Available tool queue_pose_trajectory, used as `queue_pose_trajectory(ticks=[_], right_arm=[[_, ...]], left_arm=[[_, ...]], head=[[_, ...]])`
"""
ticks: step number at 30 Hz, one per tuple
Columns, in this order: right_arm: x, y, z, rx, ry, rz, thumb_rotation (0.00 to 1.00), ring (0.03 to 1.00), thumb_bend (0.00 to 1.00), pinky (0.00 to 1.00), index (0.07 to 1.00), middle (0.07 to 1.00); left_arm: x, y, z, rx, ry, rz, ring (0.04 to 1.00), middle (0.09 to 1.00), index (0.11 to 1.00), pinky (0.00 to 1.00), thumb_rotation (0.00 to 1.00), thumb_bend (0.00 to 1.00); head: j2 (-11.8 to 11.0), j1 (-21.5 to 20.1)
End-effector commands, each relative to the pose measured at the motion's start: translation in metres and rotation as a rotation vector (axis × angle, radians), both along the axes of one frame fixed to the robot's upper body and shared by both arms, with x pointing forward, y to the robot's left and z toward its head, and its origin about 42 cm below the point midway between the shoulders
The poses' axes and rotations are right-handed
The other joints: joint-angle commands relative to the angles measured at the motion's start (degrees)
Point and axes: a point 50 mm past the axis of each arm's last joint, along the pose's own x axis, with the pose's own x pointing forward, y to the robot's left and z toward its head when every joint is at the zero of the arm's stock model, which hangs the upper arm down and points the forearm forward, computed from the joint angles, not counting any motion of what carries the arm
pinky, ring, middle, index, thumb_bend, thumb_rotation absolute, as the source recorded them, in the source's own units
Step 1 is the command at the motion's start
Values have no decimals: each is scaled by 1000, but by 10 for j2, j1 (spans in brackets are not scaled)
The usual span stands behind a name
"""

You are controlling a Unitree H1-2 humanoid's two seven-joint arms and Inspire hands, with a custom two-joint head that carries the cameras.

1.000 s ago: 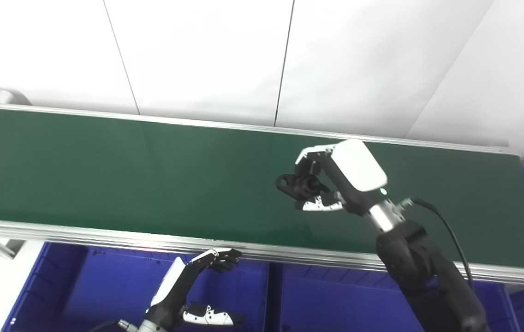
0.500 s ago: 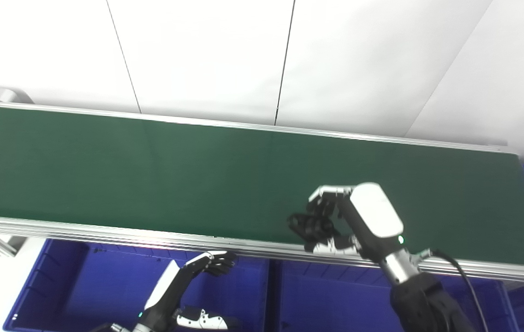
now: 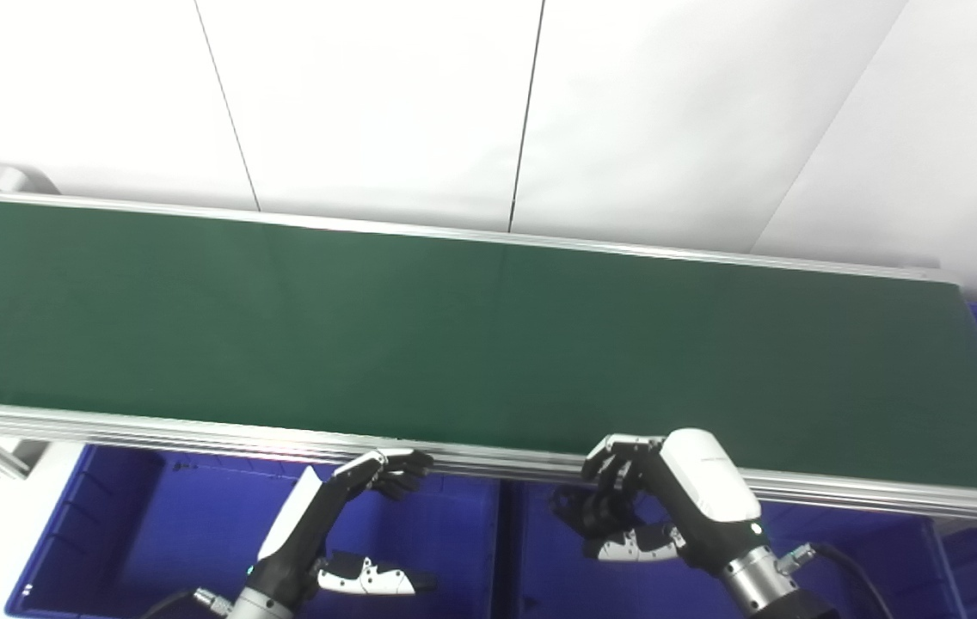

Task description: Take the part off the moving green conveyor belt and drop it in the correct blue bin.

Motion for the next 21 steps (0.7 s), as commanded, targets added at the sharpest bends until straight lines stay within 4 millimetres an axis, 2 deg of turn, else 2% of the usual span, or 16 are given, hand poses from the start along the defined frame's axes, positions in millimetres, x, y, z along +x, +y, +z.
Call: queue_pose_trajectory(ticks=[1, 2, 7, 11, 14, 15, 16, 18, 19, 20, 21], right_arm=[[1, 0, -1, -29, -5, 10, 0, 382, 510, 290, 542, 457], [1, 0, -5, -43, 1, 10, 0, 373, 510, 335, 541, 469], [7, 3, -24, -116, 57, 11, 0, 382, 512, 390, 537, 453], [11, 4, -32, -175, 92, 8, 0, 403, 513, 428, 535, 474], [13, 2, -36, -231, 97, 9, 0, 440, 515, 482, 497, 510], [13, 2, -37, -240, 101, 7, 0, 531, 518, 505, 485, 516], [13, 2, -38, -251, 106, 6, 79, 612, 512, 541, 492, 619], [12, 1, -39, -260, 110, 4, 125, 703, 511, 629, 496, 716], [10, 1, -39, -256, 108, -2, 131, 717, 511, 645, 497, 730], [9, 0, -38, -252, 106, -6, 156, 770, 606, 696, 646, 777], [7, 0, -36, -248, 104, -7, 184, 805, 650, 729, 718, 807]], left_arm=[[1, -1, 8, -44, -33, -9, 660, 720, 728, 592, 310, 788], [2, -1, 9, -48, -32, -7, 659, 719, 727, 590, 311, 793], [1, 0, 10, -60, -20, -9, 665, 725, 731, 591, 323, 800], [2, 0, 13, -68, -23, -13, 663, 725, 730, 586, 309, 792], [1, 0, 14, -78, -18, -12, 664, 725, 730, 589, 304, 792], [0, 0, 14, -80, -17, -12, 665, 726, 731, 591, 300, 791], [0, 1, 15, -82, -14, -13, 666, 728, 731, 590, 301, 791], [0, 1, 15, -84, -11, -14, 661, 728, 729, 588, 305, 793], [0, 2, 14, -85, -7, -15, 660, 728, 729, 587, 306, 794], [0, 2, 14, -85, -4, -16, 662, 726, 729, 593, 311, 798], [0, 3, 14, -85, -3, -16, 662, 726, 729, 594, 313, 800]], head=[[2, 1], [2, 2], [5, 1], [13, 2], [15, 1], [17, -1], [17, -1], [17, -2], [16, -2], [16, -2], [15, -2]])
